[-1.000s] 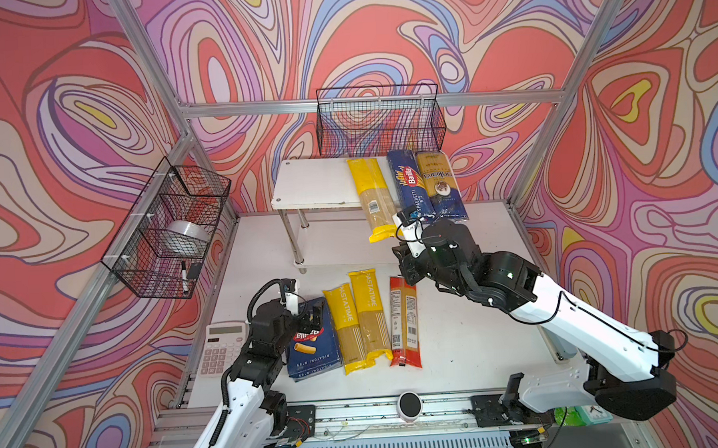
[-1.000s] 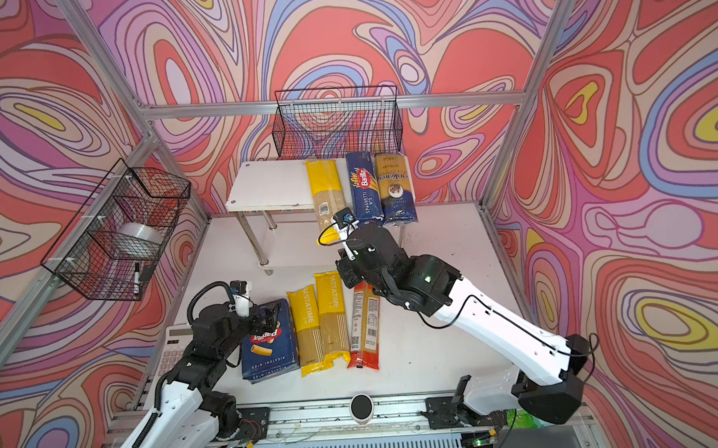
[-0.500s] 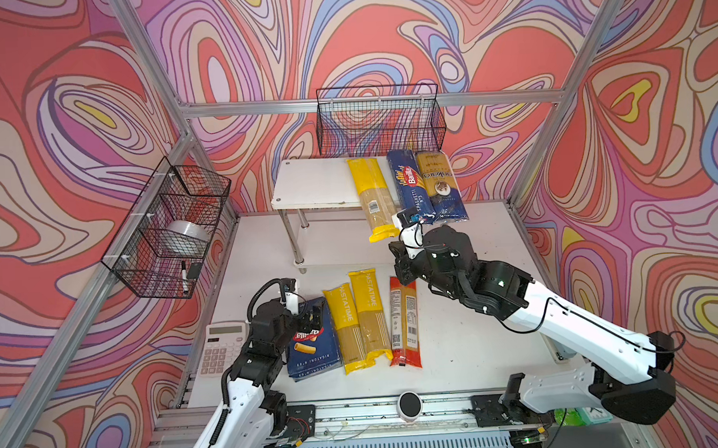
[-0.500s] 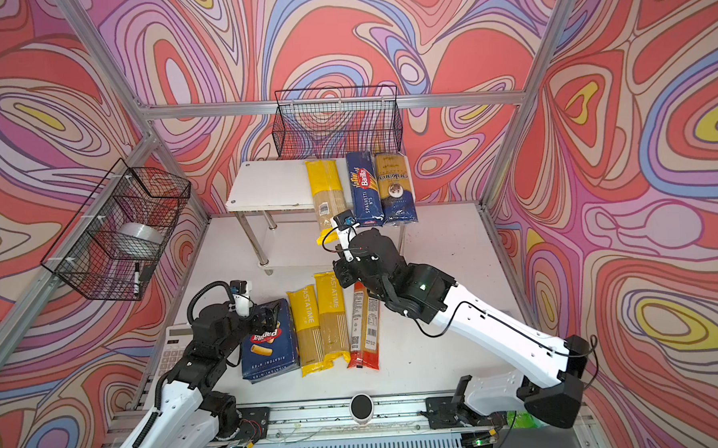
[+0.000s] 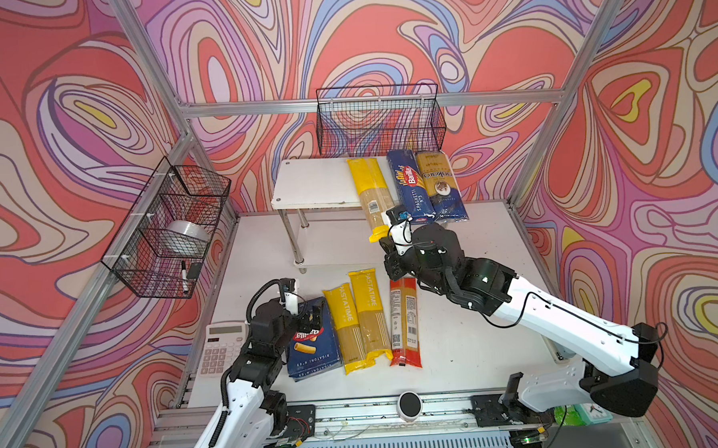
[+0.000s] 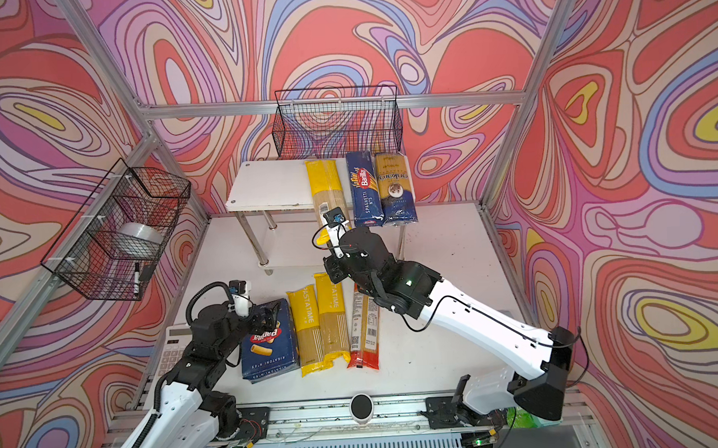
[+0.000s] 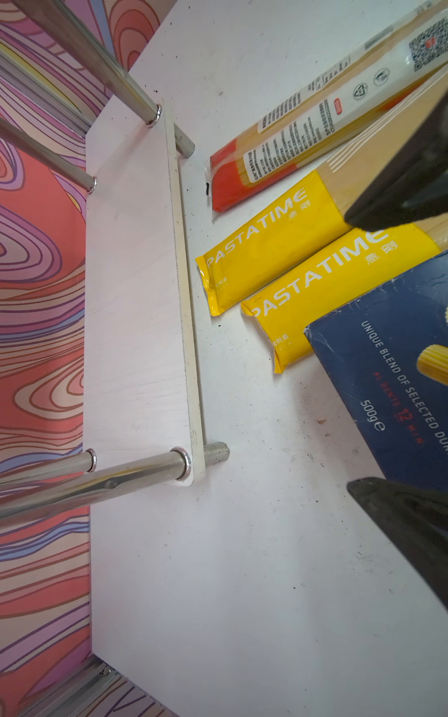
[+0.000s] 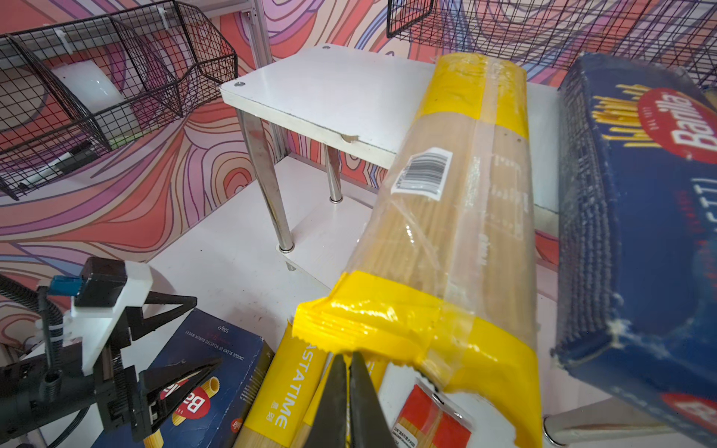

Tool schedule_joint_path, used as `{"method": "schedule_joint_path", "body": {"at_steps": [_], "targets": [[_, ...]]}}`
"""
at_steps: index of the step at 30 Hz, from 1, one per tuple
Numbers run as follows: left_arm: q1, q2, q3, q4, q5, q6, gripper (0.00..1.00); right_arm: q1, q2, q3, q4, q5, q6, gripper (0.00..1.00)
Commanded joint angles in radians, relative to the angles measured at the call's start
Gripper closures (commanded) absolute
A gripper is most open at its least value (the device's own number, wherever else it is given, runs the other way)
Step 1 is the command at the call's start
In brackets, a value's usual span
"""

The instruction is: Place and organize the pasta boxes and bags onto the shelf

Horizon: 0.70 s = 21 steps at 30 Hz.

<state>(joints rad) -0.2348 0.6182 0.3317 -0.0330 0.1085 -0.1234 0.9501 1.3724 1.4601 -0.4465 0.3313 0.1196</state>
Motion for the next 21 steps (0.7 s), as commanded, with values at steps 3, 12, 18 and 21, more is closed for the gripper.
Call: {"method": "schedule_joint_path", "body": {"at_steps": [3, 12, 18, 21], "targets": [[0.005, -0.005, -0.012, 0.016, 0.005, 0.007, 0.0, 0.002, 0.03, 0.035, 0.056, -0.014, -0.019, 1.0], [0.005, -0.012, -0.013, 0.014, 0.0, 0.005, 0.0, 0.001, 0.113, 0.088, 0.093, -0.019, -0.042, 1.0], [0.005, -0.014, -0.014, 0.014, 0.0, 0.005, 0.0, -0.007, 0.177, 0.143, 0.105, -0.023, -0.057, 1.0], [0.005, -0.019, -0.016, 0.014, -0.004, 0.004, 0.0, -0.026, 0.197, 0.163, 0.11, -0.047, -0.049, 1.0]]}}
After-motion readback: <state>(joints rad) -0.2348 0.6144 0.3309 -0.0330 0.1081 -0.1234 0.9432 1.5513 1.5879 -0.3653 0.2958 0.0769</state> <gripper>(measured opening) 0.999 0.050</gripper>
